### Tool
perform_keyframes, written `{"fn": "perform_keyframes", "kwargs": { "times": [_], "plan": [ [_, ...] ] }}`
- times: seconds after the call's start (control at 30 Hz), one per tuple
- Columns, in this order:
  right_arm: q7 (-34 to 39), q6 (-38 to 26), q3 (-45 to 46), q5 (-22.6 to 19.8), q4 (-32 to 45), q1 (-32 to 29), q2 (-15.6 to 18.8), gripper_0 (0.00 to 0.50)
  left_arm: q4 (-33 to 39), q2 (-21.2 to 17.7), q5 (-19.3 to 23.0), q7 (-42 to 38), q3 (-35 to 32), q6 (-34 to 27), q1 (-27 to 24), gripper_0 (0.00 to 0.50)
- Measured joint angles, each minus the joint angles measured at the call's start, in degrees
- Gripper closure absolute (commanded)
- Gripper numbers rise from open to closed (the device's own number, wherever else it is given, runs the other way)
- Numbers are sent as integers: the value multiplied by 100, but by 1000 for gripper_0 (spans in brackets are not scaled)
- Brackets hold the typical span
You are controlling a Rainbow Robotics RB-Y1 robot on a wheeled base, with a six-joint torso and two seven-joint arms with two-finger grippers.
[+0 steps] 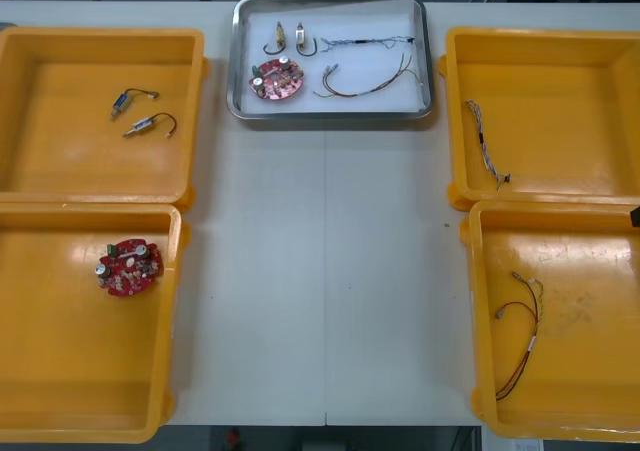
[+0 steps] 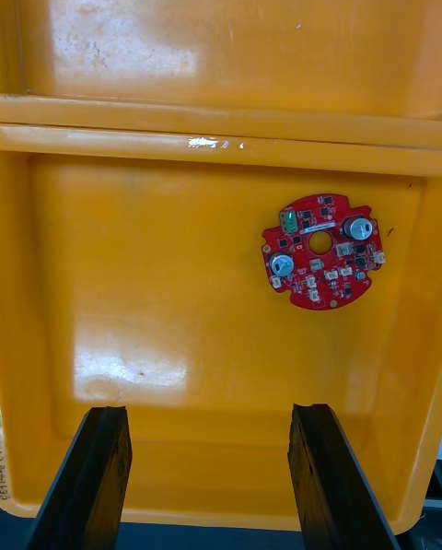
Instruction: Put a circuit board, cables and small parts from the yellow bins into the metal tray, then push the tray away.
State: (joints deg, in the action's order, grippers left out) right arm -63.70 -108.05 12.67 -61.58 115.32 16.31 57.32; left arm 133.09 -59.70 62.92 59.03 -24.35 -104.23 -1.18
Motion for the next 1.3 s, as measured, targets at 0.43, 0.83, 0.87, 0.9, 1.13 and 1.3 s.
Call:
{"fn": "perform_keyframes", "kwargs": {
  "times": [0.43, 0.83, 0.87, 0.9, 1.13, 1.3],
  "plan": [
    [0, -62, 105, -46, 29, -113, 0, 0, 0, 0, 0, 0, 0, 0, 0, 0],
    [0, -69, 105, -46, 30, -113, 0, 0, 0, 0, 0, 0, 0, 0, 0, 0],
    [0, -69, 105, -46, 30, -113, 0, 0, 0, 0, 0, 0, 0, 0, 0, 0],
    [0, -69, 105, -46, 30, -113, 0, 0, 0, 0, 0, 0, 0, 0, 0, 0],
    [0, -69, 105, -46, 30, -113, 0, 0, 0, 0, 0, 0, 0, 0, 0, 0],
    [0, -69, 105, -46, 30, -113, 0, 0, 0, 0, 0, 0, 0, 0, 0, 0]
  ]
}}
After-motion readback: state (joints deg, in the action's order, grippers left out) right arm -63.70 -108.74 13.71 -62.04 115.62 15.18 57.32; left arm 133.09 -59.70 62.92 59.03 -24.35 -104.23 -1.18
